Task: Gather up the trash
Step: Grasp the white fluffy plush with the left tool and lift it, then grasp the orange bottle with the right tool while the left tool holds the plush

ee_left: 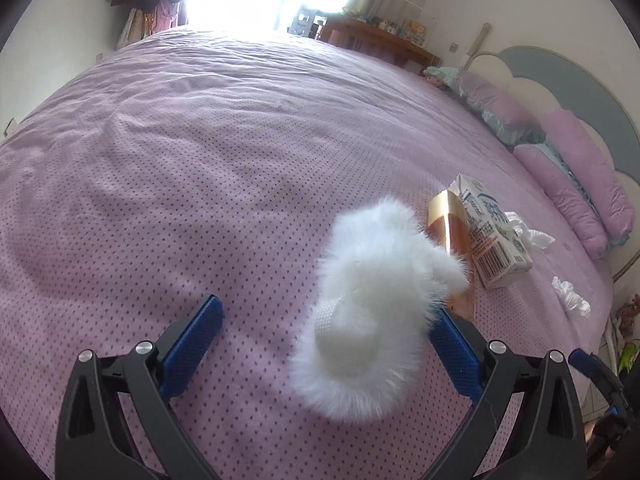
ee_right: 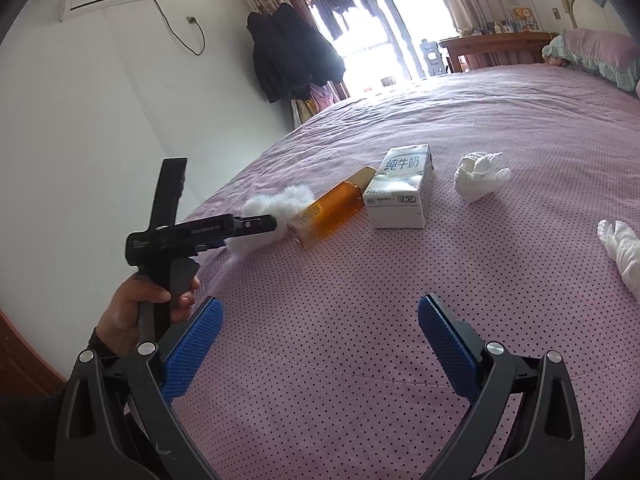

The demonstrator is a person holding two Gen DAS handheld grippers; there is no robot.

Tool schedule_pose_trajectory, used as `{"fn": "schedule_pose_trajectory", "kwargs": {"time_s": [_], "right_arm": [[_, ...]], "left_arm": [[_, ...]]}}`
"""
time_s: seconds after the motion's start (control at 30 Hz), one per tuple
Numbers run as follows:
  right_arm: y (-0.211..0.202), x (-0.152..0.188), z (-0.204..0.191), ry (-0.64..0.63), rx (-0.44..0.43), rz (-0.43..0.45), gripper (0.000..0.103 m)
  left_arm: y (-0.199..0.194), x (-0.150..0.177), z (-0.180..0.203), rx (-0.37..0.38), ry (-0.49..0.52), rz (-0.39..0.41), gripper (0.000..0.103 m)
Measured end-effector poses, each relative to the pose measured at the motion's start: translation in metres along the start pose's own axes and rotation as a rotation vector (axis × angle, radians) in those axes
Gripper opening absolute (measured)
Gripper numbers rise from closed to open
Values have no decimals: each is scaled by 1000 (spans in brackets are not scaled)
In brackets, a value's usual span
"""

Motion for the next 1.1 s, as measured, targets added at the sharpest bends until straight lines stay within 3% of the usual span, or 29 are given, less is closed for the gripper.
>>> {"fn": "schedule_pose_trajectory", "kwargs": {"time_s": [0.13,0.3,0.33,0.37,0.47,0.83,1.1], "right_arm": [[0,2,-2,-7,13,-1,94],[-1,5,-2,4,20,-5,94],[0,5,-2,5,19,-8,94],[1,6,-4,4,16,-15,94],[5,4,-12,-13,7,-14,94],[50,-32,-58,-5,-68,-51,94],[106,-65,-48,155,25,-101,94]], "left_arm": [[11,-10,6,2,26,-6,92],[16,-14,12,-53,87,-4,49],[14,-14,11,-45,80,5,37],[13,-14,9,-29,67,15,32],[5,-12,5,-15,49,43,28],[-32,-6,-9,16,43,99,28],[-37,-1,-24,53,21,94,28]]}}
Point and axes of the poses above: each gripper's, at about its wrist camera, not at the fingertips, and y roughly the way its jaws point, z to its right, x to its underside, the point moved 3 cm from there along y, roughly the way its jaws point, and after that the axes turned 8 degrees about y, right-handed, at the moved point
